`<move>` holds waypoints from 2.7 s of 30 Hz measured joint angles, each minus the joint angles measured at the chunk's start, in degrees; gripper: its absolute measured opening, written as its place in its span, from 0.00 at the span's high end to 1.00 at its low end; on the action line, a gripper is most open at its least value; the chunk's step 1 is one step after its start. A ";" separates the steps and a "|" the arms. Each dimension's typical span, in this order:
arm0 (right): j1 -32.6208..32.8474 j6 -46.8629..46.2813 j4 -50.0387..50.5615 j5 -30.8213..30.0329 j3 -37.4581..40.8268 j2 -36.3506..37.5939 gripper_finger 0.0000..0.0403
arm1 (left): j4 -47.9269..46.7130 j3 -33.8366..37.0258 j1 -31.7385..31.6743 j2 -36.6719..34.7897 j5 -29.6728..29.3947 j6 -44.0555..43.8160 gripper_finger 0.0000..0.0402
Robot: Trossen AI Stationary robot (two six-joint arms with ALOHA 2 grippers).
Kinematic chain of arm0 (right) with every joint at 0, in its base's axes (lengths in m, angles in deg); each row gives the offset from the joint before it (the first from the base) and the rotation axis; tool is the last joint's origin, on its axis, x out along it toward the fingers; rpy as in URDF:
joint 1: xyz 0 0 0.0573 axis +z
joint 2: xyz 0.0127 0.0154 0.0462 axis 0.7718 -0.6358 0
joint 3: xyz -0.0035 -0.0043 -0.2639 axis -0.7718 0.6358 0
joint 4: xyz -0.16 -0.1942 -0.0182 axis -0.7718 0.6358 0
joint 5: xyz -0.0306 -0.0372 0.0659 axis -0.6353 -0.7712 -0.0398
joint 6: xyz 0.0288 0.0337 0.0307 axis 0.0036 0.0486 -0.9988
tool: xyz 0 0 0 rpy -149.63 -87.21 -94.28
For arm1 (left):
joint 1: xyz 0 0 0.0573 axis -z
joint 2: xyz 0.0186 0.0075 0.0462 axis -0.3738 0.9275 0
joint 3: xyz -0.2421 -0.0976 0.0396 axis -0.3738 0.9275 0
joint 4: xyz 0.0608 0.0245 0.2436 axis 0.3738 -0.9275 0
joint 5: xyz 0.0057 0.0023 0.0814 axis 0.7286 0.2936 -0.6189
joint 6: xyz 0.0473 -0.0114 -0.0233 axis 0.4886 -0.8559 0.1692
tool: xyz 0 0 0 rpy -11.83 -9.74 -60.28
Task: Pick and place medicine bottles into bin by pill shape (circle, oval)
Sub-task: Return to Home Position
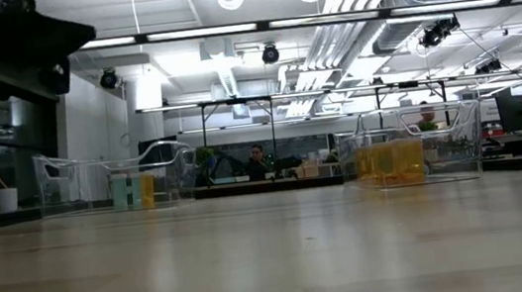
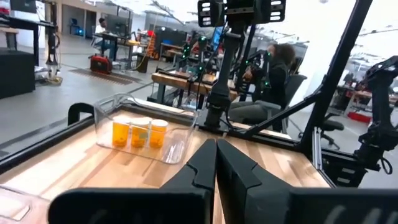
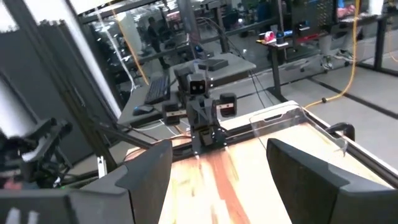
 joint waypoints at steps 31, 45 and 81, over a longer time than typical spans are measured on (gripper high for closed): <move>9.37 -12.62 15.96 2.70 17.78 24.45 0.95 | -2.94 7.64 -1.27 -6.85 1.76 -3.04 1.00; 5.31 -15.51 -0.02 2.70 44.21 47.31 1.00 | -2.96 7.64 -1.27 -6.78 1.81 -3.03 1.00; 0.50 -4.78 -2.60 -0.33 52.48 53.22 1.00 | -2.96 7.64 -1.25 -6.75 1.65 -3.02 0.99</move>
